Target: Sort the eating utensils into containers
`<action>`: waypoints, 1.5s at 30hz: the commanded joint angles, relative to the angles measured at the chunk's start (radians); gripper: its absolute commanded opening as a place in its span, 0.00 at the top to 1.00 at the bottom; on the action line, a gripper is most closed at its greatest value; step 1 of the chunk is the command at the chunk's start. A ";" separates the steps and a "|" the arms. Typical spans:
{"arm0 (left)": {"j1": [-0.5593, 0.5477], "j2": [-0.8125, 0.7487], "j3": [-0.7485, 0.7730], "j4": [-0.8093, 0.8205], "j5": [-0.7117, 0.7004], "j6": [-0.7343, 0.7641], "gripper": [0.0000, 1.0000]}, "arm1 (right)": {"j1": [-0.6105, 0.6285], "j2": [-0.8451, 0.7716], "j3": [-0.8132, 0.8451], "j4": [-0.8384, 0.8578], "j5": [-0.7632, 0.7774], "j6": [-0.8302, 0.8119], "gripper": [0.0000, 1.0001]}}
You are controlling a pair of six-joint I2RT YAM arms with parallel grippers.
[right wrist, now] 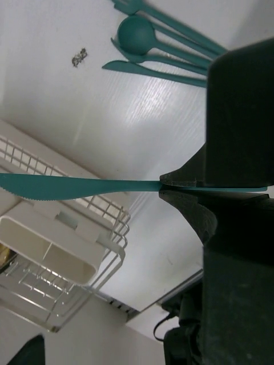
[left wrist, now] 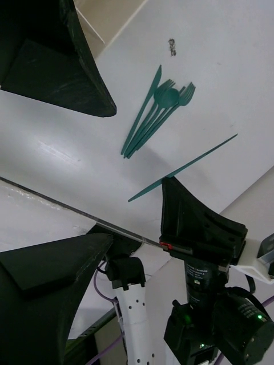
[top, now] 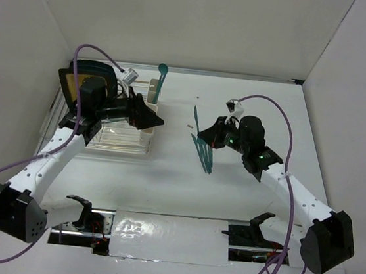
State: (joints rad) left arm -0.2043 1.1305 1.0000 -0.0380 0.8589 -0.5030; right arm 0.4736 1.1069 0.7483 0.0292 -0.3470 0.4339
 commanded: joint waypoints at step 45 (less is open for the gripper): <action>-0.391 0.442 0.476 -0.091 -0.572 -0.057 1.00 | 0.062 0.024 0.262 -0.141 -0.032 0.042 0.93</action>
State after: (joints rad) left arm -0.5964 1.5650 1.4292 -0.1295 0.2768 -0.6071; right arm 0.5282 1.1259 0.9409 -0.0719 -0.3981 0.4740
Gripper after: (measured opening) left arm 0.065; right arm 0.057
